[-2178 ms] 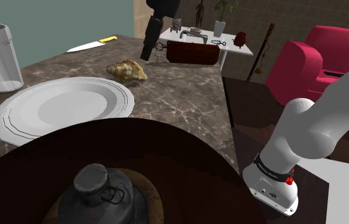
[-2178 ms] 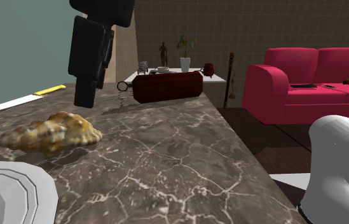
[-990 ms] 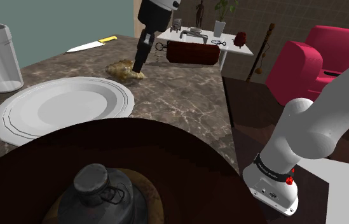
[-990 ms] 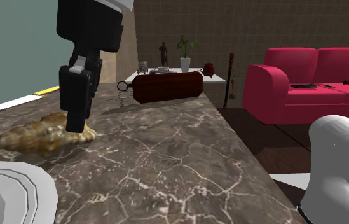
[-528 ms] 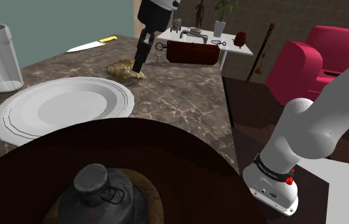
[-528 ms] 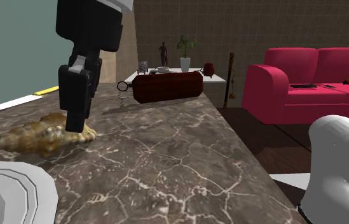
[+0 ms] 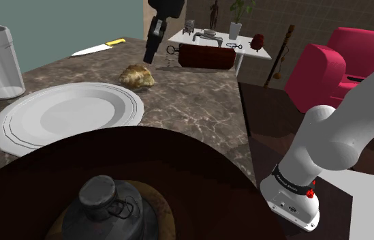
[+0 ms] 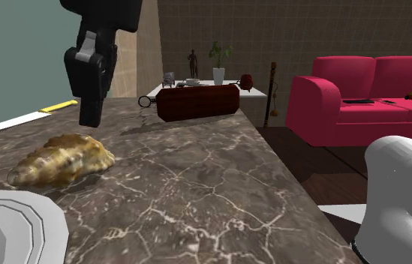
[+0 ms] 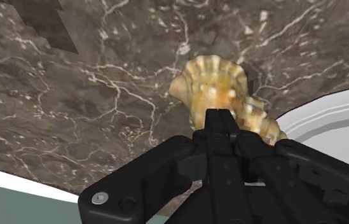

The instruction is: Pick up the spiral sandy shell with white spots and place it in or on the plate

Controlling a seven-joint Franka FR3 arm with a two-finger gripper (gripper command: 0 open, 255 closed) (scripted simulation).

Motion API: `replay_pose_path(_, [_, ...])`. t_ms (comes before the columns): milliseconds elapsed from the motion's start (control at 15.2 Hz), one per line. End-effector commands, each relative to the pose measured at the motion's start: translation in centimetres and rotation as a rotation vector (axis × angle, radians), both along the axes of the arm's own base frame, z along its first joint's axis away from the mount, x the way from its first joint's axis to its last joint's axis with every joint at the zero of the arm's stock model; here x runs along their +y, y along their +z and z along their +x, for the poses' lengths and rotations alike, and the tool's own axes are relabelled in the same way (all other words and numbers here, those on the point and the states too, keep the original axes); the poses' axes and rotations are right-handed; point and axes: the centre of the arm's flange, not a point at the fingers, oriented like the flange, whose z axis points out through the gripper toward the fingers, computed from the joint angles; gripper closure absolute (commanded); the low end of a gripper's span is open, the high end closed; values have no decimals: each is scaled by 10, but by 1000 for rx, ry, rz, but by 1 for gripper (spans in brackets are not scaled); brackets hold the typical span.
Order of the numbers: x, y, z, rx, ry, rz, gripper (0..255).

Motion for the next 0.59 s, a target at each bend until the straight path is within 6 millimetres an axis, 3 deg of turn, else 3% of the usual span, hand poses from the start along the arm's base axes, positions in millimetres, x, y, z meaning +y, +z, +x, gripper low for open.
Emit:
replay_pose_path(0, [0,0,0,0,0,0,255])
replay_pose_path(66, [0,0,0,0,0,0,0])
replay_pose_path(132, [34,-3,-11,-63,93,-172,0])
replay_pose_path(264, [93,-29,-39,-188,280,-515,0])
replay_pose_path(528, [93,-45,-34,-195,291,-535,0])
